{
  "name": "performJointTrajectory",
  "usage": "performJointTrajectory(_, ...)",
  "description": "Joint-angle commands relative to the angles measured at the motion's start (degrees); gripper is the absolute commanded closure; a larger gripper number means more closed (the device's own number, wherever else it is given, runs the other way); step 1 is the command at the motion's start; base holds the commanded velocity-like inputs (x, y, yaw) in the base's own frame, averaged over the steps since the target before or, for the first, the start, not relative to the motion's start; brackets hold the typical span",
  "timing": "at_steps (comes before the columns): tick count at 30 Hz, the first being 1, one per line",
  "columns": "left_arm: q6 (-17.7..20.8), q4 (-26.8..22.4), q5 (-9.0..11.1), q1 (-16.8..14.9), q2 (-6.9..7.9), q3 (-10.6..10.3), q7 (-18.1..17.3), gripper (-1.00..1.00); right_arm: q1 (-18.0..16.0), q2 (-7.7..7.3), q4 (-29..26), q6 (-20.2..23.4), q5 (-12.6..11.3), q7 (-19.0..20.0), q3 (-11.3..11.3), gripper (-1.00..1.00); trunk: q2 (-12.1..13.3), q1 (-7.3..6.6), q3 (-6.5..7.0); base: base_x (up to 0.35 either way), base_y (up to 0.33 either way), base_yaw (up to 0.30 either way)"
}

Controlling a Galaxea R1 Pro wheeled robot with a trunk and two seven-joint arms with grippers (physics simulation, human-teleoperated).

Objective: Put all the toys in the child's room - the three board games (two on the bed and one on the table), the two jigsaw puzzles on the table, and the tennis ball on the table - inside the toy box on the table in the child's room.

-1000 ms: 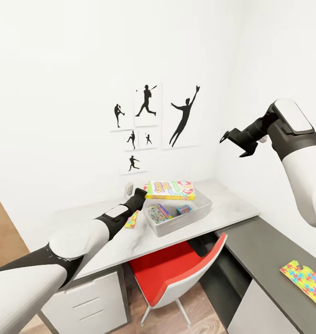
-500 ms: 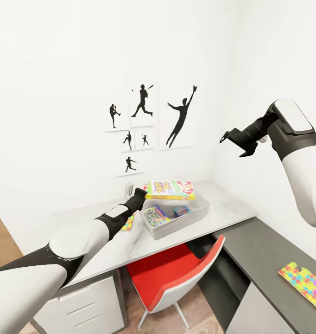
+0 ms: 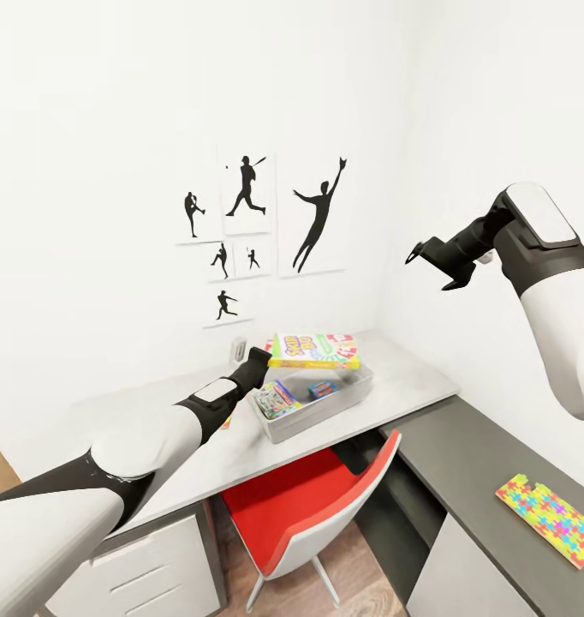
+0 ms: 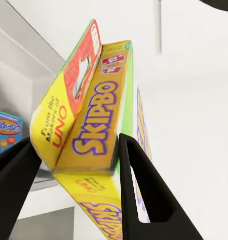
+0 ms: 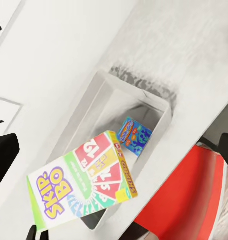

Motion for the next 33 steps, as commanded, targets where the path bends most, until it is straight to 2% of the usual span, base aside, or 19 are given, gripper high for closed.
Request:
performJointTrajectory(1,0.29,0.01,0.62,-0.05,-0.01,0.0,-0.15,1.0,-0.08,-0.09,-0.06,0.28,-0.46,-0.43,0.3,-1.0,-0.14,0.04,-0.14,0.0,0.0,-0.005)
performJointTrajectory(33,-2.94,-0.04,1.09,-0.01,-0.01,0.65,0.43,1.0,0.0,-0.03,-0.06,0.28,-0.46,-0.43,0.31,-1.0,-0.14,0.04,-0.14,0.007,-0.004,0.033)
